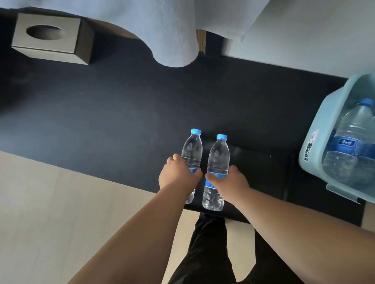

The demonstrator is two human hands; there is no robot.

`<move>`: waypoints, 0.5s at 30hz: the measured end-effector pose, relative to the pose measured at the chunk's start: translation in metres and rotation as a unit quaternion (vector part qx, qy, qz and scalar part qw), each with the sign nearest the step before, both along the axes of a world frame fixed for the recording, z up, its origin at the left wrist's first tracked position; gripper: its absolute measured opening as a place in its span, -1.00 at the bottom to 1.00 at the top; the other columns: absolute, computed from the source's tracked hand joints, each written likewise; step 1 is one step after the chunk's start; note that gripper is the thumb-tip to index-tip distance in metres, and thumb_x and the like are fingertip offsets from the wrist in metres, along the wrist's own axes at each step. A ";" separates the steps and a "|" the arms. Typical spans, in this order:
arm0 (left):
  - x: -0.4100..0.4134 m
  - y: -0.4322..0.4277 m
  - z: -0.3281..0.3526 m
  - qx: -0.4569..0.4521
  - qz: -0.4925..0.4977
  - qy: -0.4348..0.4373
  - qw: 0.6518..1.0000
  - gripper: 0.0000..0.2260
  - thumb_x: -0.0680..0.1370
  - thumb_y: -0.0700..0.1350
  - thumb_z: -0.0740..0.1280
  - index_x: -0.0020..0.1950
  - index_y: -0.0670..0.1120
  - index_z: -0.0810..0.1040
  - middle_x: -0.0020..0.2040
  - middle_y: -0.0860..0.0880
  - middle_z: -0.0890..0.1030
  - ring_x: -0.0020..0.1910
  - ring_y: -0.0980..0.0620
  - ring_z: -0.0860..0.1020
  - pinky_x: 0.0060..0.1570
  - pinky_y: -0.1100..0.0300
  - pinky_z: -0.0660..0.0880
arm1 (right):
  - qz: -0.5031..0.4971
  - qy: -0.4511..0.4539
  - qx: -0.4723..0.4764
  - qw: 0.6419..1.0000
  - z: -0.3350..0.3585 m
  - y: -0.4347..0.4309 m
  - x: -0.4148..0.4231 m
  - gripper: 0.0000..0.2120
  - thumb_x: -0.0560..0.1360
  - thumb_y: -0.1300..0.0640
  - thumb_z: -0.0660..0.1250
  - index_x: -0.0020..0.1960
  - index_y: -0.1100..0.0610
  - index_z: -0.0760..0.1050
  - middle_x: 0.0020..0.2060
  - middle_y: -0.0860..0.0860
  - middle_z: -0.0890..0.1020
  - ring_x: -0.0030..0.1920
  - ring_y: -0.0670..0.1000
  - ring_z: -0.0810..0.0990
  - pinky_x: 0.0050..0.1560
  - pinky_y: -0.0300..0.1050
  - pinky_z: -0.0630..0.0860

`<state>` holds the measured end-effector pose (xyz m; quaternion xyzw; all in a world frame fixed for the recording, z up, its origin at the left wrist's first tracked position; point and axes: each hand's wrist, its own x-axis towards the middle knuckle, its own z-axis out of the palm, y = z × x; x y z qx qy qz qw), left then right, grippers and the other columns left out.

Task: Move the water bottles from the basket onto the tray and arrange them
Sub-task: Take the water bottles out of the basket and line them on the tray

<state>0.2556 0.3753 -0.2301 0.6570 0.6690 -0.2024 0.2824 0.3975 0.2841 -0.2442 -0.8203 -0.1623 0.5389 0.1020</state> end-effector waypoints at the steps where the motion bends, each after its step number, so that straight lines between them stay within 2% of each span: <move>1: 0.000 0.001 -0.002 -0.001 -0.001 -0.001 1.000 -0.41 0.42 0.33 0.42 0.21 -0.06 0.41 0.13 -0.01 0.53 0.02 -0.06 0.58 -0.20 0.06 0.53 | 0.000 0.004 0.004 1.000 -0.002 0.001 -0.002 -0.44 0.43 -0.23 0.55 0.20 0.09 0.44 -0.01 0.00 0.65 -0.07 0.04 0.68 -0.04 0.03 0.68; 5: 0.002 -0.002 -0.007 -0.004 0.000 -0.014 1.000 -0.41 0.41 0.34 0.41 0.21 -0.05 0.41 0.13 -0.01 0.53 -0.02 -0.04 0.55 -0.21 0.06 0.51 | -0.006 0.000 0.014 1.000 -0.005 0.004 -0.006 -0.41 0.42 -0.25 0.56 0.21 0.09 0.44 -0.01 0.00 0.65 -0.11 0.01 0.68 -0.15 -0.04 0.66; 8: 0.000 -0.003 -0.010 0.002 0.009 -0.029 1.000 -0.41 0.39 0.35 0.40 0.21 -0.04 0.42 0.13 -0.01 0.54 -0.02 -0.05 0.56 -0.19 0.05 0.52 | -0.024 -0.017 0.021 0.999 -0.006 -0.001 -0.009 -0.40 0.43 -0.24 0.55 0.25 0.11 0.45 0.02 0.02 0.66 -0.08 0.02 0.70 -0.06 0.04 0.70; 15: -0.008 -0.006 -0.005 -0.005 -0.015 -0.059 0.998 -0.40 0.45 0.36 0.37 0.31 -0.02 0.45 0.20 0.01 0.52 0.07 -0.02 0.58 -0.08 0.02 0.60 | 0.032 -0.032 0.041 0.998 0.005 -0.005 -0.006 -0.50 0.54 -0.26 0.43 0.20 0.14 0.48 -0.02 0.03 0.68 -0.08 0.05 0.70 -0.02 0.12 0.70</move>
